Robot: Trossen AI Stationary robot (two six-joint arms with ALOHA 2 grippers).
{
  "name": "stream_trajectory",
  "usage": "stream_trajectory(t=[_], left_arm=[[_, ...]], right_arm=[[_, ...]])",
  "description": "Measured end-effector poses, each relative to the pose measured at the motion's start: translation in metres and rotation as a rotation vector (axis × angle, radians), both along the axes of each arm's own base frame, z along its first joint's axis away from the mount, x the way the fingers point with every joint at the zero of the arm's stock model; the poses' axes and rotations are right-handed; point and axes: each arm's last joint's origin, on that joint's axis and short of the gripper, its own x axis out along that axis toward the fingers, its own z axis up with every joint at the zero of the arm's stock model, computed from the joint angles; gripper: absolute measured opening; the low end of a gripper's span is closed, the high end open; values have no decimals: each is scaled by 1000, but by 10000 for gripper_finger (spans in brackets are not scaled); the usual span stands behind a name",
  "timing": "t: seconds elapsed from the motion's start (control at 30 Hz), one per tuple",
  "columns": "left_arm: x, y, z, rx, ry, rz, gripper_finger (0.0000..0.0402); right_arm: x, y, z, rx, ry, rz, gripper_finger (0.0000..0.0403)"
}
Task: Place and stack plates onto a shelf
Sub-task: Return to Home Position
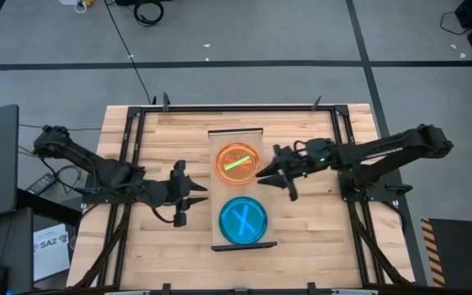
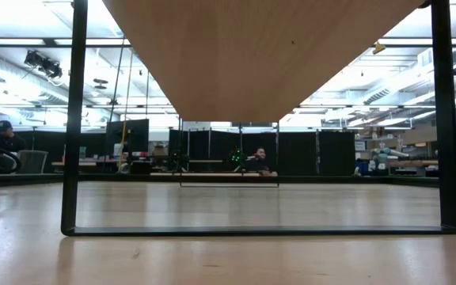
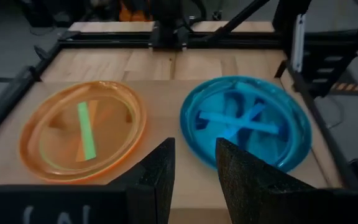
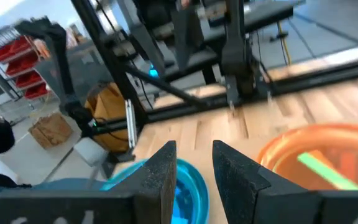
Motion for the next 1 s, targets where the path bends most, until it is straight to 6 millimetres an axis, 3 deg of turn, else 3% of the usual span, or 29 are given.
stream_trajectory(t=[0.3, 0.63, 0.77, 1.0], left_arm=[[-30, 6, 11, 106, 3, 37, 123], [-58, 22, 32, 188, -93, -47, 123], [-67, 31, 12, 220, -131, -53, 123], [-86, 60, -31, 187, -309, -94, 123]], right_arm=[[-57, -5, 38, -64, -90, 6, 103], [-105, -9, 58, -191, -192, 9, 30], [-118, -10, 57, -195, -162, 13, 8], [-130, -13, 54, -205, -118, -45, 15]])
